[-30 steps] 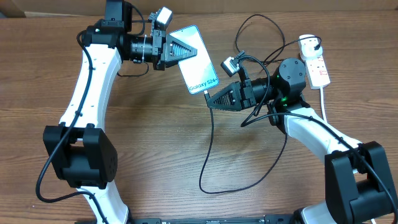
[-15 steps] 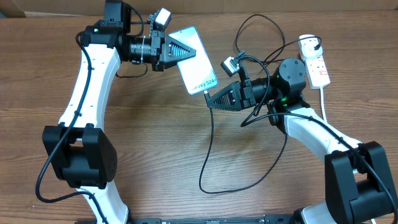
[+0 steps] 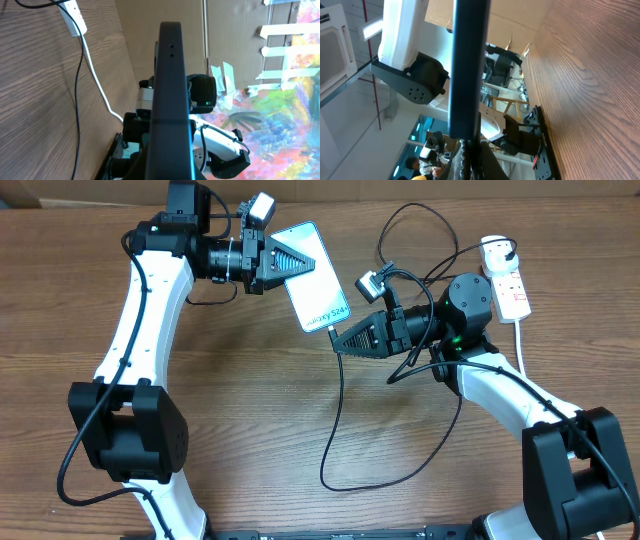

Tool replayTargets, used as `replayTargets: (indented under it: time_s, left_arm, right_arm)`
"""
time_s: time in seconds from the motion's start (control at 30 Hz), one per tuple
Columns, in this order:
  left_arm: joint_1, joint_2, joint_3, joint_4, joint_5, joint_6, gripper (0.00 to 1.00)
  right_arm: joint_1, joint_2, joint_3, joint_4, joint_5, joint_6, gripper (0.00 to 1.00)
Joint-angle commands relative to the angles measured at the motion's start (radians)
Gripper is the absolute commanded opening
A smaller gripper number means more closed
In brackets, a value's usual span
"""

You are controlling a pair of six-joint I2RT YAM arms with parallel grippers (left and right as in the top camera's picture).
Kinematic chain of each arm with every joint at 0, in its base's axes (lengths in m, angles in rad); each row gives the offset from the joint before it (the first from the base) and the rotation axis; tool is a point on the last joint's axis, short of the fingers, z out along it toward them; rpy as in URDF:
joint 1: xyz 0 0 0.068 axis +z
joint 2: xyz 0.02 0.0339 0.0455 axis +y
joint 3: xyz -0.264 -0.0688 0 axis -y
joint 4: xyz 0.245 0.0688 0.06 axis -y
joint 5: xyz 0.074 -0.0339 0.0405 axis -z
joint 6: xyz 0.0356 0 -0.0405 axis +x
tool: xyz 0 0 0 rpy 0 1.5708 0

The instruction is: Plug charger to phone and switch on socket

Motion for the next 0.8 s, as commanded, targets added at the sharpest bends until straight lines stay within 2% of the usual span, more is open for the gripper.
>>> replayTargets:
  time_s: [0.0, 0.3, 0.43, 0.77]
  left_arm:
    - [-0.009, -0.006, 0.001, -0.002, 0.067, 0.028, 0.04]
    - [-0.014, -0.006, 0.001, -0.003, 0.051, 0.038, 0.04]
    - [0.004, -0.006, 0.001, 0.002, -0.029, 0.037, 0.04]
    - [0.039, -0.006, 0.001, 0.064, -0.025, 0.0, 0.04]
  right_arm:
    - [0.003, -0.023, 0.028, 0.005, 0.024, 0.005, 0.04]
    - [0.003, -0.023, 0.028, 0.005, 0.021, 0.012, 0.04]
    - [0.003, -0.023, 0.028, 0.005, 0.008, 0.011, 0.04]
    - [0.003, -0.023, 0.028, 0.005, 0.001, 0.011, 0.04]
